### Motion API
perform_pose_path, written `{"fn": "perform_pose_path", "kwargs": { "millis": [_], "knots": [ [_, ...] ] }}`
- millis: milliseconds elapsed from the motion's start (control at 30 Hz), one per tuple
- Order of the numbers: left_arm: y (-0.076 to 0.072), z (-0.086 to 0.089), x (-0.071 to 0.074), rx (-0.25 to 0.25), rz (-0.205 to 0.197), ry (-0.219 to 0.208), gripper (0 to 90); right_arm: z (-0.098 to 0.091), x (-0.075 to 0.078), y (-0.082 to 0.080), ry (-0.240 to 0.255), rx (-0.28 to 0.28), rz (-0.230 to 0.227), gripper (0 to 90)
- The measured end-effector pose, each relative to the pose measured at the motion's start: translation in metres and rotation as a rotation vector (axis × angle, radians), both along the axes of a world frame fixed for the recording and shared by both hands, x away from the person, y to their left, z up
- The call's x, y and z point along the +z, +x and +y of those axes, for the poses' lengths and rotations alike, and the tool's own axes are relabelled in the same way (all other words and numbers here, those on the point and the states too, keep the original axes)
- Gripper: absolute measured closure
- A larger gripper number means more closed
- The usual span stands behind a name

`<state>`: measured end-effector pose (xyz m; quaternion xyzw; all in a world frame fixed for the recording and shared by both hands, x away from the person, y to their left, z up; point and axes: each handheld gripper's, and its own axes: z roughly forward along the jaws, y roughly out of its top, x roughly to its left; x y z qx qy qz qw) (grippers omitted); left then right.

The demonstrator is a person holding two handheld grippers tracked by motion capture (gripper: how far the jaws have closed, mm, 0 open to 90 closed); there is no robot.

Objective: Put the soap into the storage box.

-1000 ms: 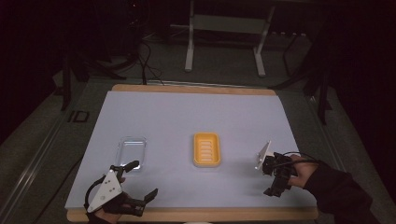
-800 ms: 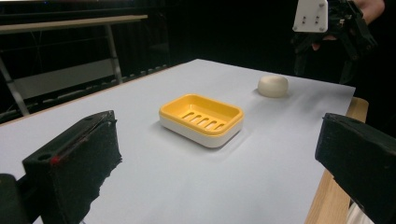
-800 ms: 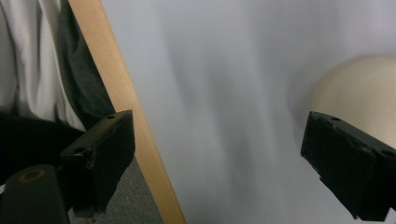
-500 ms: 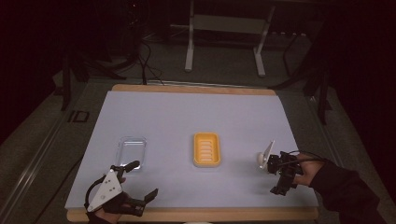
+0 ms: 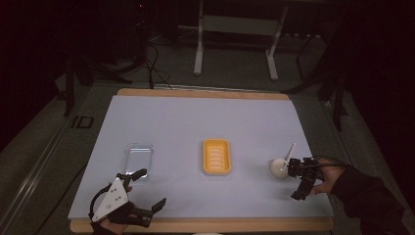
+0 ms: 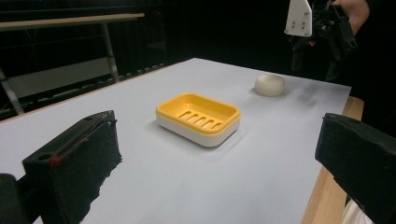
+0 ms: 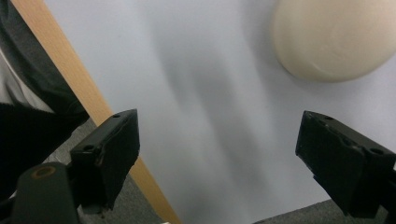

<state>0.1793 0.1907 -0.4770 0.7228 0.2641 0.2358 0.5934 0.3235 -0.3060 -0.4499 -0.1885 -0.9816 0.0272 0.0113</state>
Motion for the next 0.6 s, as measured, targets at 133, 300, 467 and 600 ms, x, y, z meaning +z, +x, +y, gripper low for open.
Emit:
{"fn": "perform_pose_path", "kwargs": {
  "millis": [133, 300, 467, 600],
  "knots": [
    [0.0, 0.0, 0.0, 0.0, 0.0, 0.001, 0.0, -0.007, -0.001, 0.003, 0.001, 0.015, -0.027, 13.4],
    [0.0, 0.0, 0.0, -0.001, 0.002, 0.002, 0.0, -0.016, -0.001, 0.011, 0.018, 0.019, -0.032, 13.4],
    [0.0, 0.0, 0.0, -0.002, 0.002, 0.003, 0.0, -0.022, -0.002, 0.02, 0.034, 0.019, -0.042, 13.4],
    [0.0, 0.0, 0.0, -0.002, 0.003, 0.002, 0.0, -0.026, -0.004, 0.027, 0.042, 0.016, -0.052, 13.4]
  ]
}}
